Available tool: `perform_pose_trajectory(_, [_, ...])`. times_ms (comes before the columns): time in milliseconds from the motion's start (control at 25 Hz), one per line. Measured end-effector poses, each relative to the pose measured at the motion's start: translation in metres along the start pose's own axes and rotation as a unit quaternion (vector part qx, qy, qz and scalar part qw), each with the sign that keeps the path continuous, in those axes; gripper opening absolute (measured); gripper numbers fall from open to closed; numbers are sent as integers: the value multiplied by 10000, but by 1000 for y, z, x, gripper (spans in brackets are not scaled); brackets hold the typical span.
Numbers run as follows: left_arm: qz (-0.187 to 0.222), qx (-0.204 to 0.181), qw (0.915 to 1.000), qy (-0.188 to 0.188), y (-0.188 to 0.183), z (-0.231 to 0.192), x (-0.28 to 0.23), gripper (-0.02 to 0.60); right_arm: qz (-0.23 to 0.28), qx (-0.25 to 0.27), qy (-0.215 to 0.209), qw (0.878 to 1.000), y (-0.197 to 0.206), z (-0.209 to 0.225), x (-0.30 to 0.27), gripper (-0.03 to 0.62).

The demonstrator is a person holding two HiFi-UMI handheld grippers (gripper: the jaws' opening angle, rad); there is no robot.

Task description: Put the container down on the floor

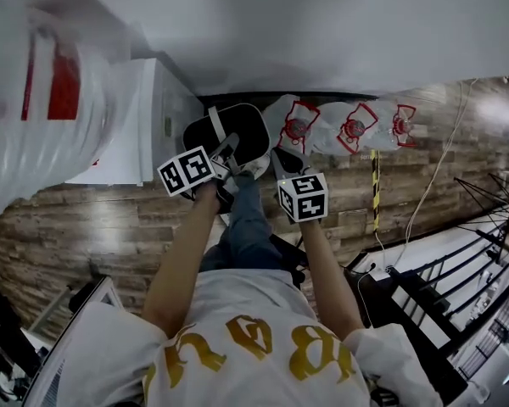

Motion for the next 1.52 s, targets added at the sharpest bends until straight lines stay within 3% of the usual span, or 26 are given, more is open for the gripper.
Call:
perform_pose_trajectory(360, [-200,138,9994,-251,6,-36,-30,80,-384,6,-134,9992,18,19,-33,29])
perform_pose_trajectory(600, [-178,243,9989,-362,12,-62,-43,80,-189,44,-573,9982,20,20,-53,29])
perform_pose_trajectory(1320, [-384,565,9946,-779,39,-150,-88,80,-683,280,-683,9949,71,31,-124,29])
perform_pose_trajectory(1520, [-433,644,9933,-860,42,-174,-98,80,-777,-70,-730,9943,83,31,-143,29])
Point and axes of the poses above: the fingertips, and each gripper's own axes: x backward along the fingers, z to its right, y out of its underside, the point moved 4 cm from there along x, backward along the fingers, and after that the axes turned 4 degrees about -x, right-handed, at the moved point
